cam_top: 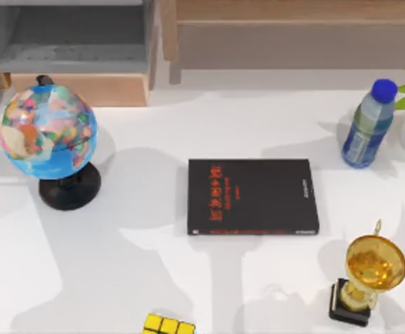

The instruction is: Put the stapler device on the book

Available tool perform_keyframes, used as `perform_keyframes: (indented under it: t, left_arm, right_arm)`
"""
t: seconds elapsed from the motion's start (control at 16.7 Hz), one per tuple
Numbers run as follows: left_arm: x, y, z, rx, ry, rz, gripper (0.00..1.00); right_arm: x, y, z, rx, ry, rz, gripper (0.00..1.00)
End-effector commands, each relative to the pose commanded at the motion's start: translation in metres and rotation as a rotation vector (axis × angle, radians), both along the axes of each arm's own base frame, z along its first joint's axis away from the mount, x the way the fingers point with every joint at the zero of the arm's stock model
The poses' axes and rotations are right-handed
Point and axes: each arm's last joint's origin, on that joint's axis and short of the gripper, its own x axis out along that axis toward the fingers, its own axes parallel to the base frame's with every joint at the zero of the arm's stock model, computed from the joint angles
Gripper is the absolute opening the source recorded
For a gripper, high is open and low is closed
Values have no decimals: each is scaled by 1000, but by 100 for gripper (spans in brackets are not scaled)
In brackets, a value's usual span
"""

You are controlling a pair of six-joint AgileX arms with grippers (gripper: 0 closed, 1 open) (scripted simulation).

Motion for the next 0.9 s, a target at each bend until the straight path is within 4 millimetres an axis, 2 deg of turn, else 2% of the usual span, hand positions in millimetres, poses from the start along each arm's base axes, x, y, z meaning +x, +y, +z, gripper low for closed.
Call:
perform_keyframes:
  t: [0.36, 0.42, 0.54, 0.66, 0.9]
  left_arm:
    - [0, 1, 0, 1, 0, 1, 0]
    - [-1, 2, 6, 6, -6, 4, 0]
    - [-6, 1, 25, 28, -14, 15, 0]
    - [-13, -3, 54, 70, -33, 22, 0]
    - [-28, -30, 119, 183, -104, 25, 0]
  right_arm:
    - [0, 0, 0, 0, 0, 0, 100]
    - [0, 0, 0, 0, 0, 0, 100]
    - [0, 0, 0, 0, 0, 0, 100]
    - [0, 0, 0, 0, 0, 0, 100]
    - [0, 0, 0, 0, 0, 0, 100]
